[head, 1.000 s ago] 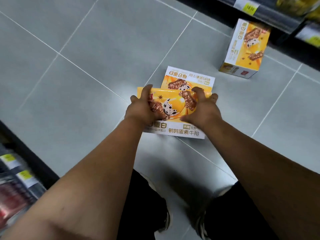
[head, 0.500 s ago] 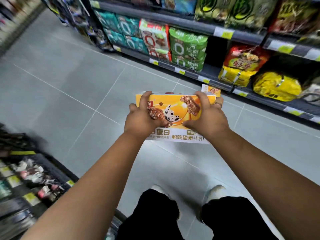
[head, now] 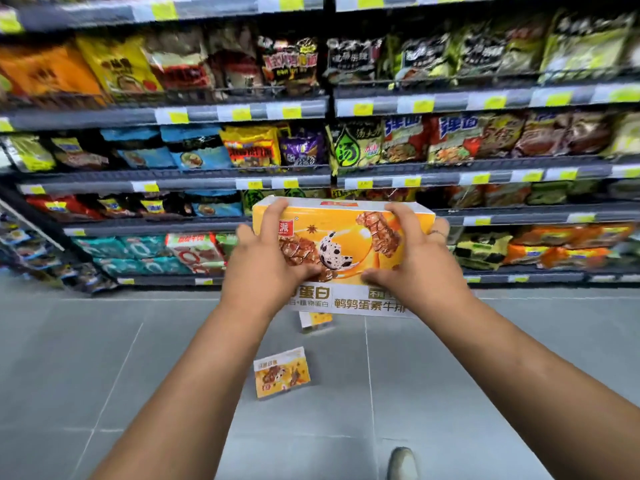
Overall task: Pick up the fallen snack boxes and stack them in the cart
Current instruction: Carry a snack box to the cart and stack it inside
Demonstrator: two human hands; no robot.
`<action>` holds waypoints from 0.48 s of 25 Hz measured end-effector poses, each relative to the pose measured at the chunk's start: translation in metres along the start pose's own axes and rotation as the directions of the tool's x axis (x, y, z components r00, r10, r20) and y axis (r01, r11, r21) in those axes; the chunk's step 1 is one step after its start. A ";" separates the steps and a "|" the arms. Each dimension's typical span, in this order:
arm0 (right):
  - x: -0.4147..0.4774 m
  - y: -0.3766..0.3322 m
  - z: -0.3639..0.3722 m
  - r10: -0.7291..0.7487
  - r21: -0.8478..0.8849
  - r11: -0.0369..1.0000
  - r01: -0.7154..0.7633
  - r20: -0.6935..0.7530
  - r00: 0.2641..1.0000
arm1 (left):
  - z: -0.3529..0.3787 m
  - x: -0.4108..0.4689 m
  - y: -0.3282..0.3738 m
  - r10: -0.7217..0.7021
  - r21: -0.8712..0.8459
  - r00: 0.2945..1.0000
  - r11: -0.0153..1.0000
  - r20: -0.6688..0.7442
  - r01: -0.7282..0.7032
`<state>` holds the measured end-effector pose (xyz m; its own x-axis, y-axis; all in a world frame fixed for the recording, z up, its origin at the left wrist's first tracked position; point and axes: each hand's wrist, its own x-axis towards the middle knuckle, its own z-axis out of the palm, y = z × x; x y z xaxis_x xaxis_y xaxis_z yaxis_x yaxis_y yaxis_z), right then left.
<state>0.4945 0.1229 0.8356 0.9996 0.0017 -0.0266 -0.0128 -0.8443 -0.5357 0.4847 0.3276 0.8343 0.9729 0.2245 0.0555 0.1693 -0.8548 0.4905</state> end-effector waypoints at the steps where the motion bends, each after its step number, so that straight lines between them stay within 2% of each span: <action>1: -0.005 0.009 -0.021 0.031 -0.016 0.999 -0.032 -0.043 0.999 | 0.001 0.002 0.021 0.063 -0.014 0.998 0.998 0.004 -0.063; 7: -0.034 0.083 -0.121 0.228 -0.049 0.968 -0.245 -0.228 0.947 | 0.030 -0.003 0.148 0.313 -0.090 0.944 0.948 0.108 -0.304; 12: -0.045 0.186 -0.204 0.346 0.049 0.935 -0.350 -0.330 0.878 | 0.077 -0.013 0.284 0.469 -0.114 0.869 0.883 0.159 -0.456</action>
<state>0.4519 -0.1429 0.9092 0.8811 -0.4678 0.0693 -0.3635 -0.7638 -0.5334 0.5320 0.0462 0.9058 0.9495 -0.2806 0.1404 -0.3123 -0.8037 0.5065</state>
